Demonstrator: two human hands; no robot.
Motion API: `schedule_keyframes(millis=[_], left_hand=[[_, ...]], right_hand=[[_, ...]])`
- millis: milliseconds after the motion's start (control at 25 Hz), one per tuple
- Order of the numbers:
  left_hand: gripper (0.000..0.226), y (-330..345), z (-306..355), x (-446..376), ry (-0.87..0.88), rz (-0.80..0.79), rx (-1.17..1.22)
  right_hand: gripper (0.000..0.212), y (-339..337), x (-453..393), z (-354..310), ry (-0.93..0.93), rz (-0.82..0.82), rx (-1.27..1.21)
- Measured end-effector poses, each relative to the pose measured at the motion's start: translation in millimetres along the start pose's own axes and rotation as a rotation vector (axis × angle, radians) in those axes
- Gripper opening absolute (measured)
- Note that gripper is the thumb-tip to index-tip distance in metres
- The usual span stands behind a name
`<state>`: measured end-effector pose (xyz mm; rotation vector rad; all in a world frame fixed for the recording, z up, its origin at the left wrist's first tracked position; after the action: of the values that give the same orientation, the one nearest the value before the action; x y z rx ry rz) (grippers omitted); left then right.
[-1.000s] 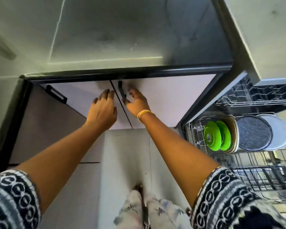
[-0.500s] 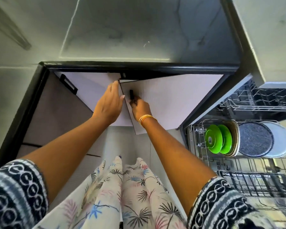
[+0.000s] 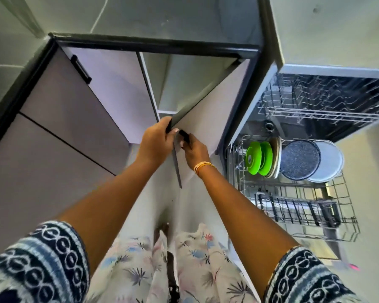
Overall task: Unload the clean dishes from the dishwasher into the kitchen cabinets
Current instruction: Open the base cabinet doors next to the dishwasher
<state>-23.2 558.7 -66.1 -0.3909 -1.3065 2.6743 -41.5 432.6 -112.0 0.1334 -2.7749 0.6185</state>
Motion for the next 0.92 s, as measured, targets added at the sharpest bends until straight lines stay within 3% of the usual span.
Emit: schedule_keyframes(millis=[160, 280, 440, 680, 920], left_hand=[[0.018, 43, 60, 35, 0.056, -0.036, 0.084], [0.029, 82, 102, 42, 0.078, -0.093, 0.12], [0.031, 122, 147, 42, 0.062, -0.055, 0.116], [0.031, 136, 156, 48, 0.057, 0.0, 0.111], [0.027, 143, 155, 69, -0.127, -0.218, 0.142]], right_hand=[[0.025, -45, 48, 40, 0.058, 0.131, 0.013], [0.022, -83, 70, 63, 0.108, 0.245, 0.0], [0.021, -123, 79, 84, 0.154, 0.329, -0.003], [0.022, -133, 78, 97, 0.146, 0.315, -0.011], [0.034, -137, 79, 106, 0.188, 0.32, -0.126]])
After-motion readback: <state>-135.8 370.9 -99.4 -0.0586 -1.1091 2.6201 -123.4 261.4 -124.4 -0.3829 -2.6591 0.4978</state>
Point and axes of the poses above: each hand's wrist, its own x-axis away from the middle knuckle, its own y-axis out of the palm, z = x × y, the point moved 1 cm from there along -x, towards the middle knuckle, and after that the axes turned 6 degrees about -z, right-handed, at the moved point
